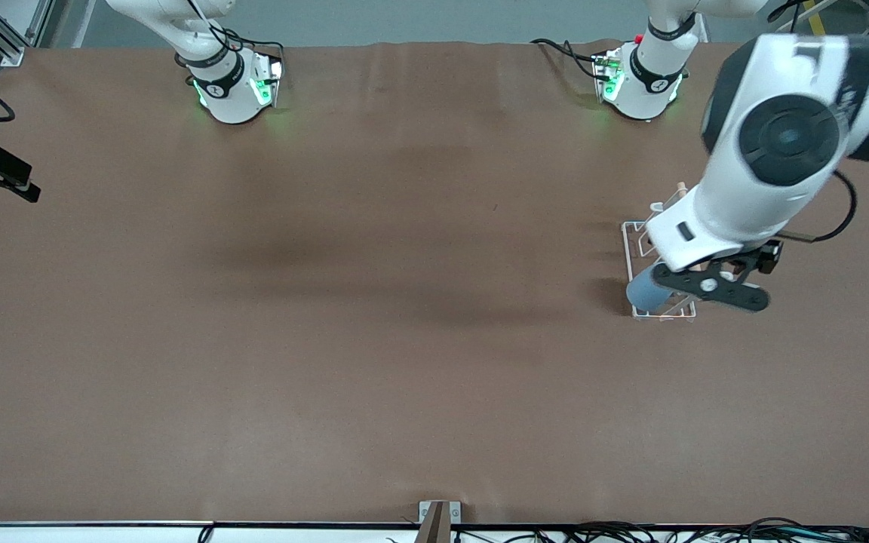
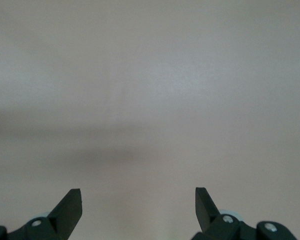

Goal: Hang cup on cup holder
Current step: 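Open the left gripper and lift it away from the cup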

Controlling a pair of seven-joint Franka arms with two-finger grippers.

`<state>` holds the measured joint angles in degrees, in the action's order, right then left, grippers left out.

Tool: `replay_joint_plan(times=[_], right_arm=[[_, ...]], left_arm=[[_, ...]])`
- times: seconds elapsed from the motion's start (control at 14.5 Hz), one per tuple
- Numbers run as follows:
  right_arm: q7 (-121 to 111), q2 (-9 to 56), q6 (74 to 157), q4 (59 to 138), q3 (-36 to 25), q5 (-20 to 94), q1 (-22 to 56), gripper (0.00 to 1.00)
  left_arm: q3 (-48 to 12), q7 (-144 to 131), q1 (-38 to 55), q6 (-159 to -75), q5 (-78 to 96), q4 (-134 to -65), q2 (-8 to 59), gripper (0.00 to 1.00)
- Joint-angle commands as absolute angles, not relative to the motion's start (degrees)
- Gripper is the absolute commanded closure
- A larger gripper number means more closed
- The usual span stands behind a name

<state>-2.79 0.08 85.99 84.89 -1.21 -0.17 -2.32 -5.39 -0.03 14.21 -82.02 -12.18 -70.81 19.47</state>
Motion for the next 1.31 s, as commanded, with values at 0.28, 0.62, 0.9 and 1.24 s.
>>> replay_joint_plan(times=[0.28, 0.62, 0.9, 1.24], right_arm=[[-2.02, -1.14, 86.57, 86.4, -0.44, -1.14, -2.9, 0.0], [-2.02, -1.14, 86.57, 86.48, -0.44, -1.14, -2.99, 0.0], [-2.02, -1.14, 86.57, 86.48, -0.35, -1.14, -2.99, 0.0], [-2.02, -0.97, 86.57, 86.49, -0.35, -1.14, -3.08, 0.0]], left_arm=[[-5.8, -2.29, 6.06, -80.78, -5.54, -71.81, 12.39, 0.0], [-5.71, -2.37, 5.98, -79.89, -5.54, -71.54, 12.48, 0.0], [-5.45, -2.29, 5.28, -79.54, -4.75, -72.15, 10.03, 0.0], [-5.45, -2.28, 0.09, -80.23, 0.61, -80.21, 4.15, 0.0]])
